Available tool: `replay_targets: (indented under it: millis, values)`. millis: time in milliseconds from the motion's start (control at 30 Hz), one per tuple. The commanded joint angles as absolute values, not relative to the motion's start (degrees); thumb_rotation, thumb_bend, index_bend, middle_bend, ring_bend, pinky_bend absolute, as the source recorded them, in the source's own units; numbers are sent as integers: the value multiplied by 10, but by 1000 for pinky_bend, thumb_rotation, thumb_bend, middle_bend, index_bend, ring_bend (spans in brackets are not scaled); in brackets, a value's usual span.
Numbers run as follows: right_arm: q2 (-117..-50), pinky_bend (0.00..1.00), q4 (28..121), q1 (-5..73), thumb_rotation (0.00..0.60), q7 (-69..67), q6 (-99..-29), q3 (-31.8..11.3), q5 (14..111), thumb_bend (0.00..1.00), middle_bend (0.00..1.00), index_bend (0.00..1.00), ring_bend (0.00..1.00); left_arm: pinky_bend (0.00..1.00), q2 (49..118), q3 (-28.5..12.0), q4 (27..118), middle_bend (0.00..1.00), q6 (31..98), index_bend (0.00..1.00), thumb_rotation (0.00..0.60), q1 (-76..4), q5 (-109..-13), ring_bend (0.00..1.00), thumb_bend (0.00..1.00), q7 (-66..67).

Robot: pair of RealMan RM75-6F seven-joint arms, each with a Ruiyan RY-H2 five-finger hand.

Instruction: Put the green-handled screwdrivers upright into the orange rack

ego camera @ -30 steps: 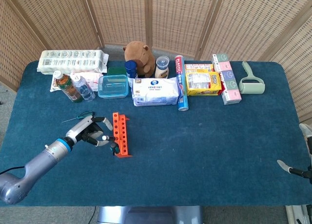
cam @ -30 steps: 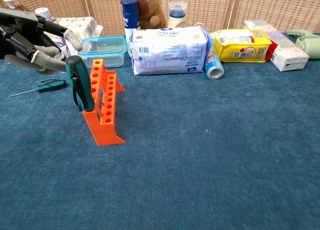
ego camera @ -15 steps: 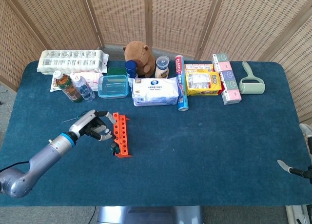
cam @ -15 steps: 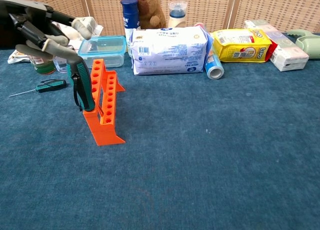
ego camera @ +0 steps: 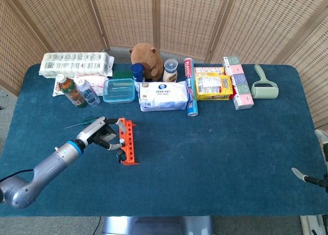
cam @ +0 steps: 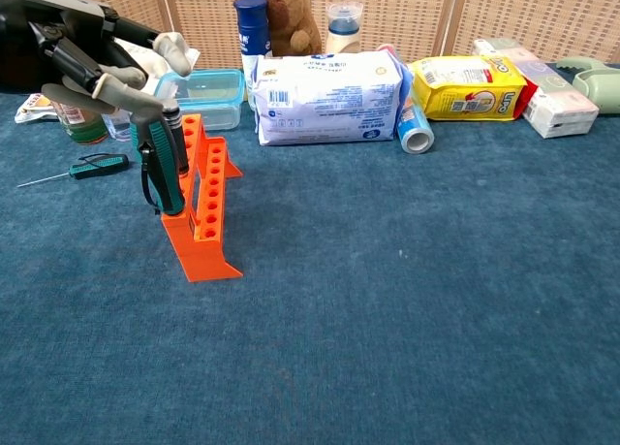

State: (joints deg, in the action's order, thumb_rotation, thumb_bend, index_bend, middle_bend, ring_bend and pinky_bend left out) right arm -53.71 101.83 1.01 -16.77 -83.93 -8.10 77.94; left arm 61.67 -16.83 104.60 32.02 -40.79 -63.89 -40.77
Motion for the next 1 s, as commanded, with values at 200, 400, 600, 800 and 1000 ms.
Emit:
replay_targets:
  millis: [200,400,600,800,1000]
  values:
    - [-537,0,1019,10,600,-167,-839,-81,780,85,60,59,8,995,605,-172,1051,962,335,440,600,-391,-652,971,242,-419]
    - [-538,0,1021,11,600,-163,-839,-79,783,85,60,59,8,995,611,-184,1052,963,387,435,600,-378,-673,971,243,-412]
    - [-537,0,1023,10,600,-163,-842,-80,782,85,60,59,9,995,620,-192,1058,962,384,345,600,-400,-664,970,240,-387]
    - [-536,0,1021,9,600,-167,-842,-81,781,85,60,59,8,995,616,-184,1064,962,359,344,600,-438,-613,971,240,-315]
    - [-535,0,1020,9,600,-170,-841,-81,781,86,60,59,8,995,618,-168,1072,962,371,345,600,-457,-552,970,241,-254]
